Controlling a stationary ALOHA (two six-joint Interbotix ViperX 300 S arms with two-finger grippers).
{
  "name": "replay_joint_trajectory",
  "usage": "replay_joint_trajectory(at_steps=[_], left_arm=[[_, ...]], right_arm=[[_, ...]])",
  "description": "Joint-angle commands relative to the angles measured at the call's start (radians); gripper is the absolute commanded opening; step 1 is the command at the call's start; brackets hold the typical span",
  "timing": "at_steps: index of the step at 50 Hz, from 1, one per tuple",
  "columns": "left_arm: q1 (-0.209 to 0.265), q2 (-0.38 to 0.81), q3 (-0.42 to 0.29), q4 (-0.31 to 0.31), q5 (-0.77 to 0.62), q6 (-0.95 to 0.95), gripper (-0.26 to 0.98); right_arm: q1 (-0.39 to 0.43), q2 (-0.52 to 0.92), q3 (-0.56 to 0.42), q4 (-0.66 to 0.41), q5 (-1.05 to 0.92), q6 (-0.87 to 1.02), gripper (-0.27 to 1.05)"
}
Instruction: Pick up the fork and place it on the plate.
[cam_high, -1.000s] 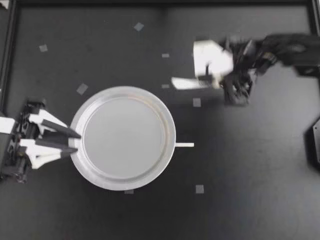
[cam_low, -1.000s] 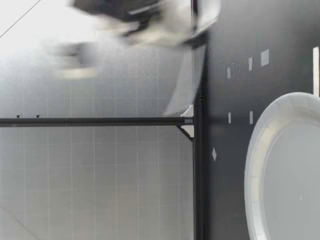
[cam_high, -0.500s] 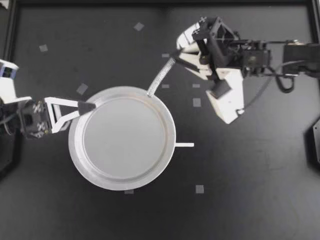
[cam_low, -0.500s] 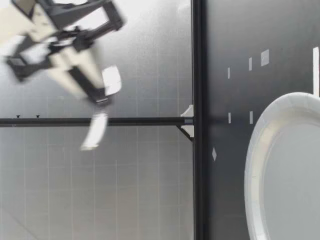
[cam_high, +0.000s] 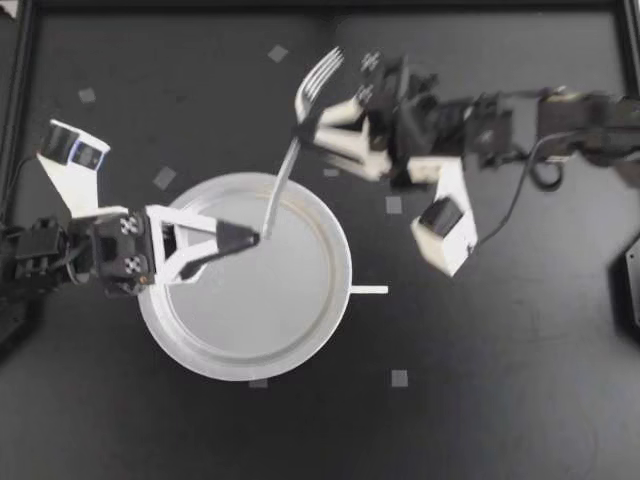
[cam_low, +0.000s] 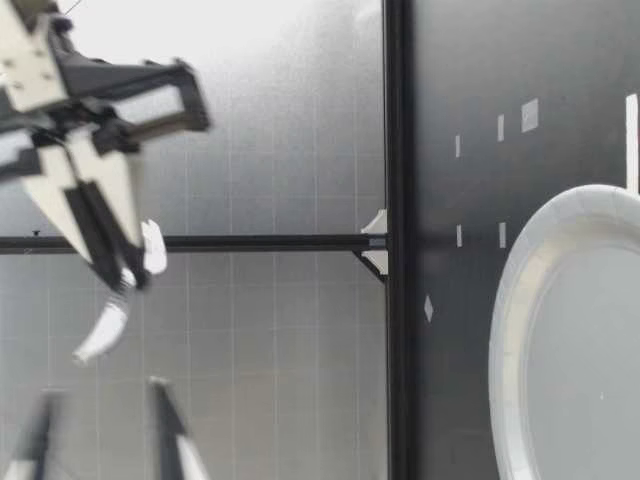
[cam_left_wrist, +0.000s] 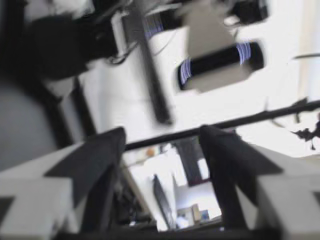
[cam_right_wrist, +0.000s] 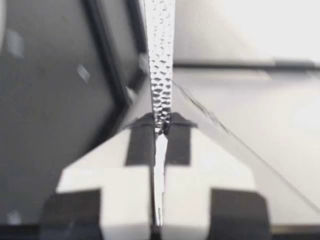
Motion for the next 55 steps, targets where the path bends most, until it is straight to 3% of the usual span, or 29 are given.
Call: replay_joint_trajectory(at_steps=[1,25,38,45,55], left_arm=[[0.006,-0.008,-0.018,0.008,-0.020,0.002,0.61],[0.006,0.081,-0.072,0.080,-0.023,-0.109,0.61],[0.006,0.071,-0.067,0.080,-0.049,-0.144,0.57],[0.006,0.072,-0.066,0.078,-0.043,-0.146,0.40],[0.006,0.067,-0.066,0.075,-0.014,-0.147,-0.01]], right_arm=[[0.009,-0.011,-0.015,0.017,-0.011,0.003,-0.13],[0.009,0.008,-0.018,0.031,-0.060,0.003,-0.13],[0.009,0.026,-0.023,0.035,-0.066,0.003,-0.13],[0.009,0.029,-0.025,0.037,-0.069,0.003,-0.13],[0.009,0.015,-0.025,0.037,-0.067,0.003,-0.13]])
